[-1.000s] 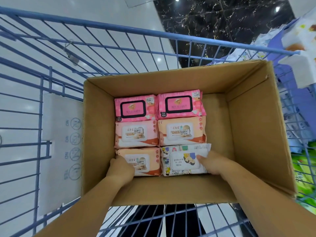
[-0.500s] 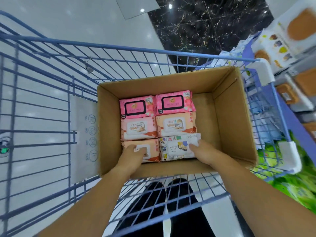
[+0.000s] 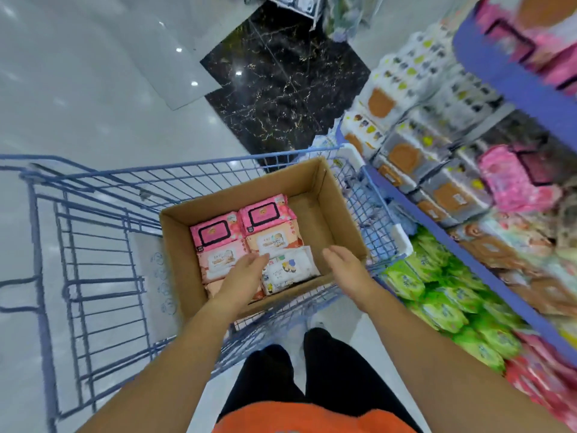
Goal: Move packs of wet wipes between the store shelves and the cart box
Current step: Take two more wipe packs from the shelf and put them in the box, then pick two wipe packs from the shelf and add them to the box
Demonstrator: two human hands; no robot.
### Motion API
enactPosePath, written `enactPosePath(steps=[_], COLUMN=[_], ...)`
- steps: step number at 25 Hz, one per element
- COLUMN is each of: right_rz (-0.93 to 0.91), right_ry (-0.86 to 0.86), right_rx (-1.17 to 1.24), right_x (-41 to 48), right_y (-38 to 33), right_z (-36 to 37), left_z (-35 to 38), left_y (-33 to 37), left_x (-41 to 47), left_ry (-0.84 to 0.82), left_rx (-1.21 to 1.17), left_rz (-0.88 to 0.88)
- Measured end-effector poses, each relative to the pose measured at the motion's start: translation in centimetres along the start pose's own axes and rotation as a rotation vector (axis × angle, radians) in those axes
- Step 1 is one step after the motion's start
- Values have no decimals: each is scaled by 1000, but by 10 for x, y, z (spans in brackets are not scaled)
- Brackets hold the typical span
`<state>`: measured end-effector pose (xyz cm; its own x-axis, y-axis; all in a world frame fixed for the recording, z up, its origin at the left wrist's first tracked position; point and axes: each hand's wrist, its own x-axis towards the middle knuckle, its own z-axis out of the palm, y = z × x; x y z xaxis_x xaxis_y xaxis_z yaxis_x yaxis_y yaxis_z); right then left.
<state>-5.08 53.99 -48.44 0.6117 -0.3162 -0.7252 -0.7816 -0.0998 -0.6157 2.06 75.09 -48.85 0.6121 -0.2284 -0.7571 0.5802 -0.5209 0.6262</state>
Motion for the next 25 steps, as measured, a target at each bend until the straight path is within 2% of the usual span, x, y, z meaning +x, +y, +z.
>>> enactPosePath(steps=[7,10,18,25], right_rz=[-209,-288,-531,-577], right_ry=[219,294,644,908], right_rx=[315,401,593,782], right_x=[-59,-93,-227,-325], right_y=[-15,-15,40,151], right_z=[-92,-147,-343,-484], left_z=[37,80,295,494], left_y=[122,169,275,307], left_x=[-69,-102,-218,-310], left_ry=[44,-19,-231,-494], left_rx=[114,133,198,278], left_rz=[360,484,790,957])
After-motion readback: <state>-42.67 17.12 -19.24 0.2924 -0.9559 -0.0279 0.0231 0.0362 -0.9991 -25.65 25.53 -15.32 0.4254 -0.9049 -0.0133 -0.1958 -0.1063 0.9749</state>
